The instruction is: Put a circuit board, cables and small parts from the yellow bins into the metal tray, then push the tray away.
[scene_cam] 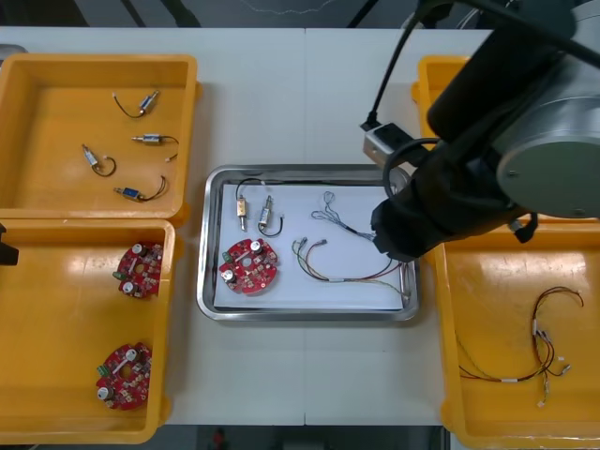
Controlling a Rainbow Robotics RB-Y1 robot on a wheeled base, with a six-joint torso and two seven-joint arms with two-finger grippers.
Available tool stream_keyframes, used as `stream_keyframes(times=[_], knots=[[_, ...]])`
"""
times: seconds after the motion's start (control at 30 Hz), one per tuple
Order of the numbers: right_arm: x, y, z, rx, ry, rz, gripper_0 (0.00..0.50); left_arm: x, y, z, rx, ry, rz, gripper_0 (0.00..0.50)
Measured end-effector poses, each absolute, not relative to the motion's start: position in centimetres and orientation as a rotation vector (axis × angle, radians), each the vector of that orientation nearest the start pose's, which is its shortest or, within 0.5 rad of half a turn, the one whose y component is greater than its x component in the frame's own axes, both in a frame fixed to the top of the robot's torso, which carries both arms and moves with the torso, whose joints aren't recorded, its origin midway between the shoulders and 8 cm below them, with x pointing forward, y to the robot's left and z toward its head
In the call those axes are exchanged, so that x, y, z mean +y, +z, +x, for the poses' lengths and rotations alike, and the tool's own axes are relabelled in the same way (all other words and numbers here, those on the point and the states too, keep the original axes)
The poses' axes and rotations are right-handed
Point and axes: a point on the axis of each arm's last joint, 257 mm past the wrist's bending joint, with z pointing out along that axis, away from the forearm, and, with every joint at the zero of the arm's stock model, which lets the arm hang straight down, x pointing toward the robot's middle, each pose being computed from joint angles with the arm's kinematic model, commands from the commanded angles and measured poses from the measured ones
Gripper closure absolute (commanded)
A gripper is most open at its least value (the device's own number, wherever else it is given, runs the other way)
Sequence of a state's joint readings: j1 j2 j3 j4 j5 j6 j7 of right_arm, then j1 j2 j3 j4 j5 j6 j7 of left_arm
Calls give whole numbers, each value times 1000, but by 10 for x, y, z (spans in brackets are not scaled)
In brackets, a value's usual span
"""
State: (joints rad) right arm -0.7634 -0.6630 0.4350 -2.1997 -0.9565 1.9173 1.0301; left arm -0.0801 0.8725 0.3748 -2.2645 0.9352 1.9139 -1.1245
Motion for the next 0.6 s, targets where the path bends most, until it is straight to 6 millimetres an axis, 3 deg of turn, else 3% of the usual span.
stream_keyframes(times=[0.17,0.37,0.6], knots=[[-80,-155,392,2497,-11,-1125,0,389,-151,349,2680,43,-135,0],[-49,-148,396,2453,19,-1221,0,389,-151,349,2680,44,-129,0],[-35,-155,393,2327,-24,-1482,0,389,-151,349,2680,44,-129,0]])
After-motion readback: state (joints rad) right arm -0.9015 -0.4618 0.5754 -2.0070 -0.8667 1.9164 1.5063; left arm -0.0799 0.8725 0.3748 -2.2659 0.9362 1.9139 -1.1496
